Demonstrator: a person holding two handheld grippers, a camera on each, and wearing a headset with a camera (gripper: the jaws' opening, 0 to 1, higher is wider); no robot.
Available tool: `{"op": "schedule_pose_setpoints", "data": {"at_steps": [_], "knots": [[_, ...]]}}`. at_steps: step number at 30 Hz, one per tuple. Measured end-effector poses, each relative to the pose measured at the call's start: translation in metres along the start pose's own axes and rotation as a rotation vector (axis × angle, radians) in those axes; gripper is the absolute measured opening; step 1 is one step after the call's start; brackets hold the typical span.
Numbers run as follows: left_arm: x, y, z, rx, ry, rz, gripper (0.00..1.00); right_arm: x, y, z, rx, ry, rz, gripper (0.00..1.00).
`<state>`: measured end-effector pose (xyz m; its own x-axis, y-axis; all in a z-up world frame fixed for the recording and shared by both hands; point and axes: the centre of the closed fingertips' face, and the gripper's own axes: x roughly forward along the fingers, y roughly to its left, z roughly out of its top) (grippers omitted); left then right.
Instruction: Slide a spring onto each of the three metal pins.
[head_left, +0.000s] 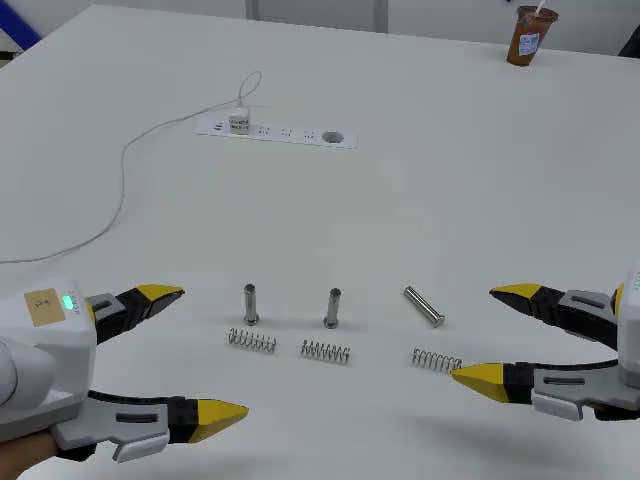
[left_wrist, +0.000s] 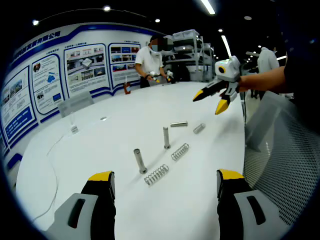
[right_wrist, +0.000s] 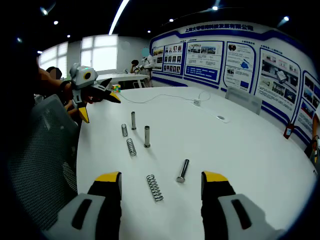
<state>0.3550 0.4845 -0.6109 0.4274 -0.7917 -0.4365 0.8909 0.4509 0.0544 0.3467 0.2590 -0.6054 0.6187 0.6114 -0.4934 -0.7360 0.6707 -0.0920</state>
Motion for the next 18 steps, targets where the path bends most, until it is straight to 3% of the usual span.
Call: {"op": "schedule_pose_setpoints", "data": {"at_steps": [18], "knots": [[0.003, -0.0021, -0.0019, 0.0, 0.011, -0.012, 0.88, -0.0029, 0.0032, -0.0006, 0.009, 0.002, -0.007, 0.67]]}}
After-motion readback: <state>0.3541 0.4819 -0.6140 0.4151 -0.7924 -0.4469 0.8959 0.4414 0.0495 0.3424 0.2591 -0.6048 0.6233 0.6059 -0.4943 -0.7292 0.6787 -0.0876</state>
